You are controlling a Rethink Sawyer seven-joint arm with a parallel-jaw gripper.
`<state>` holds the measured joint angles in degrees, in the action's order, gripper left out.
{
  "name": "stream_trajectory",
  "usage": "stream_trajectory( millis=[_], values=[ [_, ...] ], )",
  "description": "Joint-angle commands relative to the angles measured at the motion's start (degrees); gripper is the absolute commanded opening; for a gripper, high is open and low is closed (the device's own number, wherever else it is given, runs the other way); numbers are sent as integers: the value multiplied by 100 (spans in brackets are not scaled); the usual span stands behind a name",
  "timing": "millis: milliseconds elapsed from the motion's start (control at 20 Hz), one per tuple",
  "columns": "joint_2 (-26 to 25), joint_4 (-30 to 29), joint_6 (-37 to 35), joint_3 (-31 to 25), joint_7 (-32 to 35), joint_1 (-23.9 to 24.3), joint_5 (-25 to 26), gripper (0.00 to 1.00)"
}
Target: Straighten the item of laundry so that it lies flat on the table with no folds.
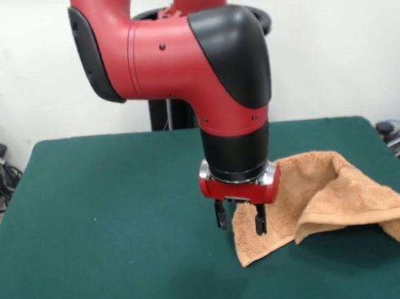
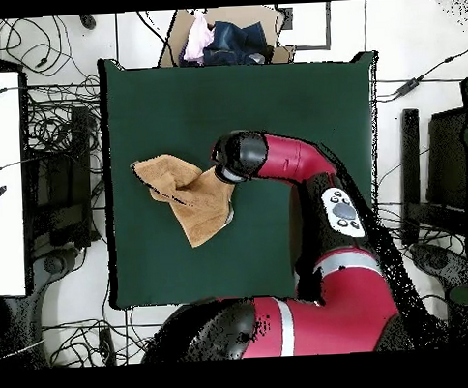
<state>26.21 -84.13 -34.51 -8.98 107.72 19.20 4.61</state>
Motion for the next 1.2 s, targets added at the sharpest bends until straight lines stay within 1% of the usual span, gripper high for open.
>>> stream_trajectory(
  millis=[50, 550, 700, 1200],
  values=[
    [-524, -501, 819, -571, 219, -6, 199, 100],
    [-943, -319, 1371, -452, 255, -113, 282, 100],
    [-954, -316, 1383, -443, 253, -130, 260, 100],
    [-1173, -33, 1260, -443, 158, -184, 237, 100]
  ],
)
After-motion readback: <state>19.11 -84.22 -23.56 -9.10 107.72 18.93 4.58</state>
